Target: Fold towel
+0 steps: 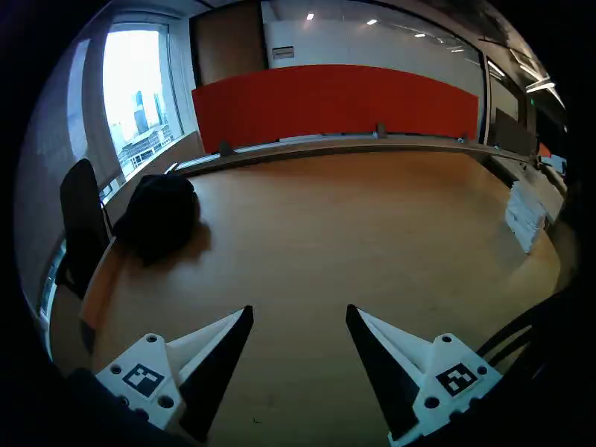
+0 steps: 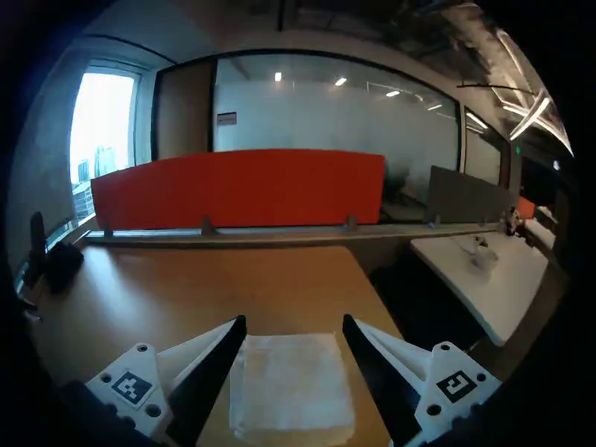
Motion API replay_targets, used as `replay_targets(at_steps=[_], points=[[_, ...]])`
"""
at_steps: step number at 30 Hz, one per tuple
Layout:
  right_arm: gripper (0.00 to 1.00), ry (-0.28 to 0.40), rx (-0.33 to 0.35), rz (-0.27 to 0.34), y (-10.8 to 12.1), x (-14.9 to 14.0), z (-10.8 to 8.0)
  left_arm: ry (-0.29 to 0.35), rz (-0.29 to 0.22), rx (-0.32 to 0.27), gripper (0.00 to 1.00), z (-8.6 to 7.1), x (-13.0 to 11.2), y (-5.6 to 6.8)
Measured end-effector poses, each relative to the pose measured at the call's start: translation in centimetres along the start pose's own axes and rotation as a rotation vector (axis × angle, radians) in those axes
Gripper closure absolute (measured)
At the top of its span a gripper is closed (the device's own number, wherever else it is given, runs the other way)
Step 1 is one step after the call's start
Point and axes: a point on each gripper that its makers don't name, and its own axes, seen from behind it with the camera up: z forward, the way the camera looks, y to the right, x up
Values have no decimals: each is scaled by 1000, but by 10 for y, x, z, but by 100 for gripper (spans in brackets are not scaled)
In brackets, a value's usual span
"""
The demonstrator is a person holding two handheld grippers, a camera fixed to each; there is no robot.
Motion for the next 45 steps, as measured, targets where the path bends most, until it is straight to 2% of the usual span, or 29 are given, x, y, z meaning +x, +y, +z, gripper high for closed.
replay_targets(at_steps=[9, 18, 24, 30, 36, 45], points=[[0, 129, -49, -9, 1, 24, -6, 5, -2, 5, 8, 0, 2, -1], [0, 179, -71, -7, 0, 39, -8, 11, -14, 4, 8, 1, 3, -1], [0, 214, -64, -21, -13, 53, -10, 22, -17, 2, 8, 4, 7, 0], [0, 250, -32, -27, -41, 67, -10, 41, -24, 0, 8, 6, 13, -2], [0, 258, 4, -29, -68, 73, -7, 114, -40, 11, 8, 5, 34, -10], [0, 262, 45, -44, -105, 83, -7, 251, -49, 36, 8, 0, 86, -27]])
